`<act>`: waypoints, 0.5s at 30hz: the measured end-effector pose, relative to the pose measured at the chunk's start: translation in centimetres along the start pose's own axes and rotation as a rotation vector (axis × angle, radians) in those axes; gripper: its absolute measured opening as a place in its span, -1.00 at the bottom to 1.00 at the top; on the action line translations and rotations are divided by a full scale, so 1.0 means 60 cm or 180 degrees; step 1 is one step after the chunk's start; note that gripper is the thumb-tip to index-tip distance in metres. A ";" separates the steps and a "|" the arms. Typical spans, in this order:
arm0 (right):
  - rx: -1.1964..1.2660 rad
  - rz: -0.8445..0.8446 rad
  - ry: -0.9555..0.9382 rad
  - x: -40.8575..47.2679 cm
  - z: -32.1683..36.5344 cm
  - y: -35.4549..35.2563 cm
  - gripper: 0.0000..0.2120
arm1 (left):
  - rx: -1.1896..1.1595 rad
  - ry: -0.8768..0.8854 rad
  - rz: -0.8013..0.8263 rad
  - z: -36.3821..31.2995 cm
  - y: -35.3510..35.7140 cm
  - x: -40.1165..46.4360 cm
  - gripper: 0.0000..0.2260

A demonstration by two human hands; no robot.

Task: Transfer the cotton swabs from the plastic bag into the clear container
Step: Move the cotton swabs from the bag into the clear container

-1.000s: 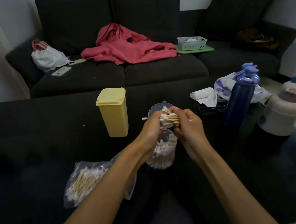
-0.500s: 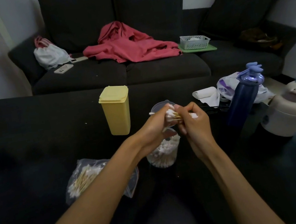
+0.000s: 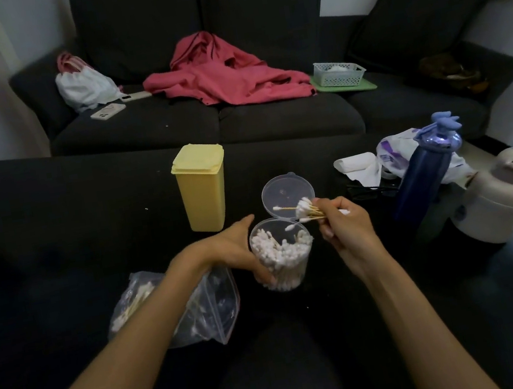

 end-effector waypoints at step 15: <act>-0.0603 -0.0247 -0.0794 -0.019 0.042 -0.012 -0.84 | 0.0539 0.1186 -0.2056 -0.052 0.004 -0.075 -0.13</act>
Point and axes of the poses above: each hand's wrist, its own x-axis towards the middle knuckle, its own y-axis out of the palm, z = x × y, the point moved 8 cm from there along x, towards the middle knuckle, and after that the axes turned 2 degrees about z, right-handed, at the moved point
